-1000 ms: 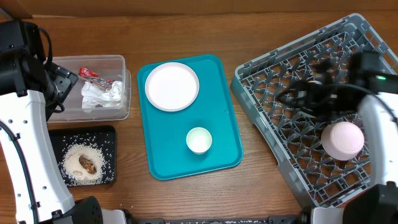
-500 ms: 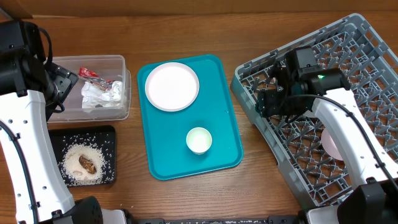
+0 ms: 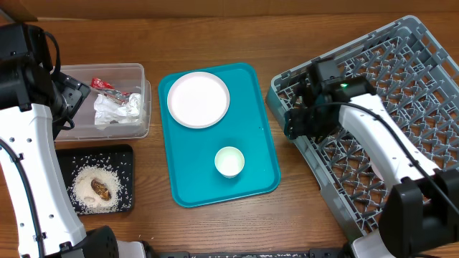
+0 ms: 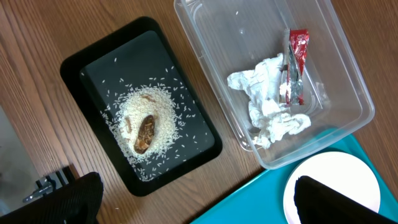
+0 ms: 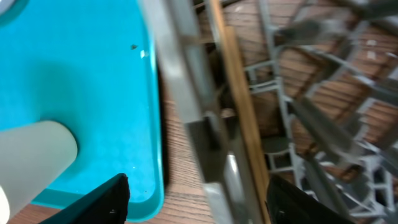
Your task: Sort waste into correct bins and load items into the dishwasher
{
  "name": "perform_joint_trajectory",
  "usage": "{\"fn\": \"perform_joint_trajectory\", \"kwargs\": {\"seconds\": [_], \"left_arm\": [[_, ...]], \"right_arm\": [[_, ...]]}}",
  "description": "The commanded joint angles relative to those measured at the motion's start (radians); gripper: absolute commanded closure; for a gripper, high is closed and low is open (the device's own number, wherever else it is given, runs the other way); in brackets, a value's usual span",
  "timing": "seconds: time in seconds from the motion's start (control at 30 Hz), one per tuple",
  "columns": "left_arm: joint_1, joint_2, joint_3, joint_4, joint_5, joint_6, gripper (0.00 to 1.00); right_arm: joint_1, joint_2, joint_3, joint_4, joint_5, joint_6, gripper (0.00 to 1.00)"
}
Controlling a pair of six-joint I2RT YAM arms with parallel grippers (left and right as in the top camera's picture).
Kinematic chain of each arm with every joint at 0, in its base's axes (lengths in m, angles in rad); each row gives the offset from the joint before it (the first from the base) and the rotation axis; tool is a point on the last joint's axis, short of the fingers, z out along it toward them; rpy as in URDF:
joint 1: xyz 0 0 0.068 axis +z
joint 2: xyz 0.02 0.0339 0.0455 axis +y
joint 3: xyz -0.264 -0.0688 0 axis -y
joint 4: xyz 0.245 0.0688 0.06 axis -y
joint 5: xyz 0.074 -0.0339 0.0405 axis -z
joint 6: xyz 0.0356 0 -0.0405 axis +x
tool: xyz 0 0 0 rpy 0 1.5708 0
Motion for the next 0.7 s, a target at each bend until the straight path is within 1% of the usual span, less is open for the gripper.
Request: {"fn": "perform_joint_trajectory", "kwargs": {"seconds": [0.0,0.13,0.23,0.27,0.4,0.43,0.67], "left_arm": [[0.0,0.003,0.004,-0.002,-0.002,-0.018,0.0],[0.0,0.003,0.004,-0.002,-0.002,-0.018,0.0],[0.0,0.003,0.004,-0.002,-0.002,-0.018,0.0],[0.0,0.003,0.004,-0.002,-0.002,-0.018,0.0],[0.0,0.003,0.004,-0.002,-0.002,-0.018,0.0],[0.0,0.003,0.004,-0.002,-0.002,-0.018,0.0],[0.0,0.003,0.004,-0.002,-0.002,-0.018,0.0]], "right_arm": [[0.024,0.038,-0.008,0.021,0.029,-0.009,0.34],[0.024,0.061,-0.008,0.05,0.049,0.002,0.36],[0.024,0.073,-0.008,0.06,0.049,0.002,0.43],[0.024,0.078,-0.01,0.069,0.049,0.003,0.46],[0.026,0.08,-0.037,0.13,0.056,0.047,0.55],[0.028,0.08,-0.04,0.145,0.055,0.056,0.59],[0.029,0.08,-0.041,0.248,0.055,0.129,0.73]]}}
